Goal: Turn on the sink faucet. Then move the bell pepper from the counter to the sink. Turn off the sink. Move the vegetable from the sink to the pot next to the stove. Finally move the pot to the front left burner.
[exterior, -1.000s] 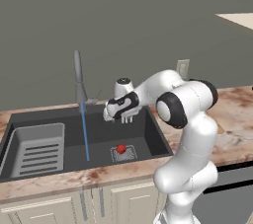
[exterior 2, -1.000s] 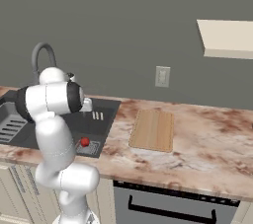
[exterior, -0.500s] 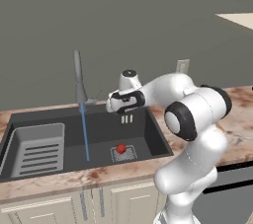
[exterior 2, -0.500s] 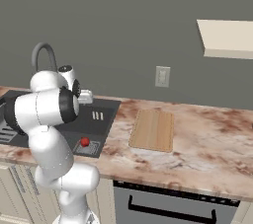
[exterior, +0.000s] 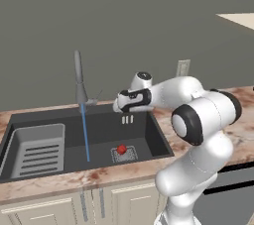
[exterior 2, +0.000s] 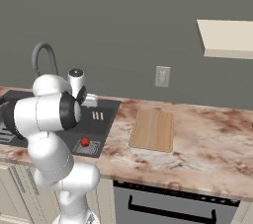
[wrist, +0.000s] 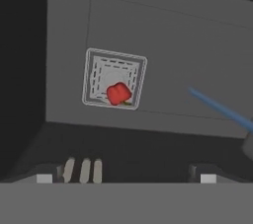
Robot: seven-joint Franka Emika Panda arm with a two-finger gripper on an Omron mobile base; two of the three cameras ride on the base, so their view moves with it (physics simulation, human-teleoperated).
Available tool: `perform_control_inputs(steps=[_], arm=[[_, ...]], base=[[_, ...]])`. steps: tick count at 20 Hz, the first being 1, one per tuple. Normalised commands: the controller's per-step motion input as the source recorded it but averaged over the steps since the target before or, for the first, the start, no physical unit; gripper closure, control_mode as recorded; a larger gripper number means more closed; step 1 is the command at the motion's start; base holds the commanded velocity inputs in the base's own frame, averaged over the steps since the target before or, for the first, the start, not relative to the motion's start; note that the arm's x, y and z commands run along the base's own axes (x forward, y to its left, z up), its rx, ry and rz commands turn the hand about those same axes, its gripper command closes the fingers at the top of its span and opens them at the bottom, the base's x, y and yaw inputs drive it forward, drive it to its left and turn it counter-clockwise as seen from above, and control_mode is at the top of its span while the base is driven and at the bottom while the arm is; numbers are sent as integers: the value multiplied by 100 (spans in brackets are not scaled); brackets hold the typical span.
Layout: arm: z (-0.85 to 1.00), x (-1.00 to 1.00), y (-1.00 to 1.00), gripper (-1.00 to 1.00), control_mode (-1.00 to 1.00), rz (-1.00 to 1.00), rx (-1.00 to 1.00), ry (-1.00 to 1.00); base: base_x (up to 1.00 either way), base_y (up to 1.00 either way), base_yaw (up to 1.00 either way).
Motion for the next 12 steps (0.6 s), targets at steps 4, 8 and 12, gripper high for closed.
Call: perform_control_inputs(steps=[4,8,12], arm=[[14,-4,-11,-100,-100,2,7,-9],[31,-2,0,-100,-100,11,1,-15],[33,0,0,-100,-100,19,0,-15]], base=[[0,0,0],[0,0,0],[0,0,0]])
